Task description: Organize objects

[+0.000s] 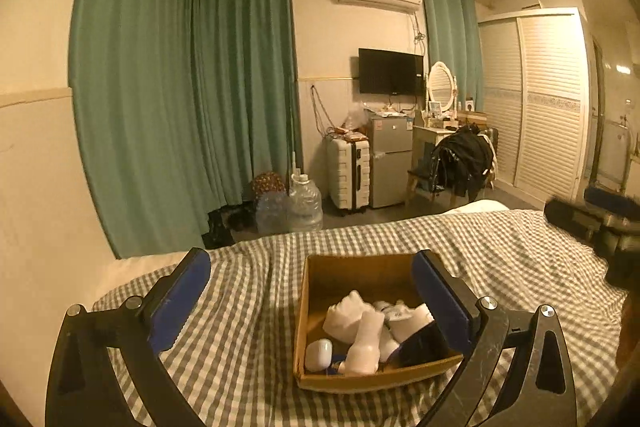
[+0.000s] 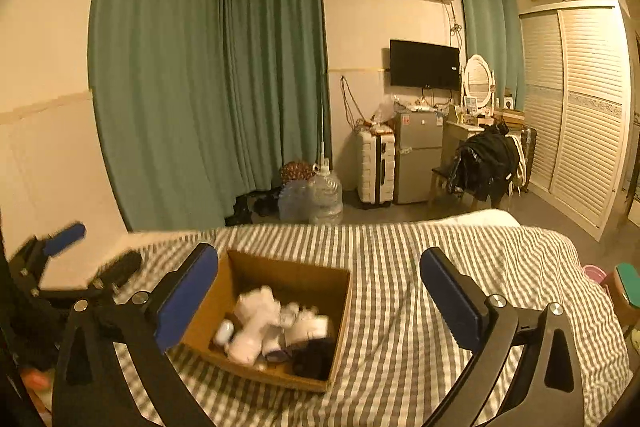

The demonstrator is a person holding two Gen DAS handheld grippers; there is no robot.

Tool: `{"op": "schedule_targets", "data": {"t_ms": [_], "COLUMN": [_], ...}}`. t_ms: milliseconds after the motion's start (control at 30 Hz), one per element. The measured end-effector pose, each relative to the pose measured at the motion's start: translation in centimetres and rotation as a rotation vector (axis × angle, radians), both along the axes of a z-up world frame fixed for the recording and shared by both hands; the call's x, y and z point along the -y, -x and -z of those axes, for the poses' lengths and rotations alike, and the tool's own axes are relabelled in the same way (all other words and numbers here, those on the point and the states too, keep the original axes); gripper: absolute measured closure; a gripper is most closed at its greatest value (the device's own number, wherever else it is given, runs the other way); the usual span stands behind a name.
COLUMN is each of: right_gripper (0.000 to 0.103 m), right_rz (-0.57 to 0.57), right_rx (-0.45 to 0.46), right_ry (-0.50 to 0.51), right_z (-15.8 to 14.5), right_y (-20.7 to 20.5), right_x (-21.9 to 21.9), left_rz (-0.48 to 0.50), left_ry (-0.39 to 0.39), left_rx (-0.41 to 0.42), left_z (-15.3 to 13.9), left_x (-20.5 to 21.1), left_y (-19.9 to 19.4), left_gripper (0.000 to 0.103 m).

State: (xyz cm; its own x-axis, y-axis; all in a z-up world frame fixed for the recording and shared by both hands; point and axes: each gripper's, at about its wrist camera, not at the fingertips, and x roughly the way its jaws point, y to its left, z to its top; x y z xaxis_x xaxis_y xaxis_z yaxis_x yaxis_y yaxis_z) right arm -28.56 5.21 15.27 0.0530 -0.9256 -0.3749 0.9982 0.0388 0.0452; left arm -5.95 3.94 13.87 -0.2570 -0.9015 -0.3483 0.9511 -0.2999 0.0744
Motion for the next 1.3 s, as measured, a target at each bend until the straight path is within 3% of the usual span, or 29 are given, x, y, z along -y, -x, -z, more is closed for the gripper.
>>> {"op": "schedule_targets", "data": {"t_ms": [200, 367, 467, 1300], "right_gripper": [0.001, 0.001, 0.001, 0.001], "right_rz": [0.032, 0.047, 0.056, 0.068], "right_rx": [-0.074, -0.036, -0.056, -0.07], "right_ry": [-0.078, -0.117, -0.128, -0.14], "right_z": [5.5, 8.3, 9.2, 8.9], "right_y": [-0.8, -0.4, -0.4, -0.7], "right_x": [-0.2, 0.7, 0.9, 0.4], "left_rz": [-0.024, -0.057, -0.069, -0.078], "left_ry": [-0.041, -0.047, -0.09, -0.11], "left_rx": [-0.009, -0.001, -0.001, 0.018], "left_z": [2.9, 4.7, 5.9, 6.7], "left_x": [-0.6, -0.9, -0.2, 0.1], "left_y": [-0.4, -0.6, -0.8, -0.7], "left_gripper": [0.0, 0.0, 0.0, 0.0]}}
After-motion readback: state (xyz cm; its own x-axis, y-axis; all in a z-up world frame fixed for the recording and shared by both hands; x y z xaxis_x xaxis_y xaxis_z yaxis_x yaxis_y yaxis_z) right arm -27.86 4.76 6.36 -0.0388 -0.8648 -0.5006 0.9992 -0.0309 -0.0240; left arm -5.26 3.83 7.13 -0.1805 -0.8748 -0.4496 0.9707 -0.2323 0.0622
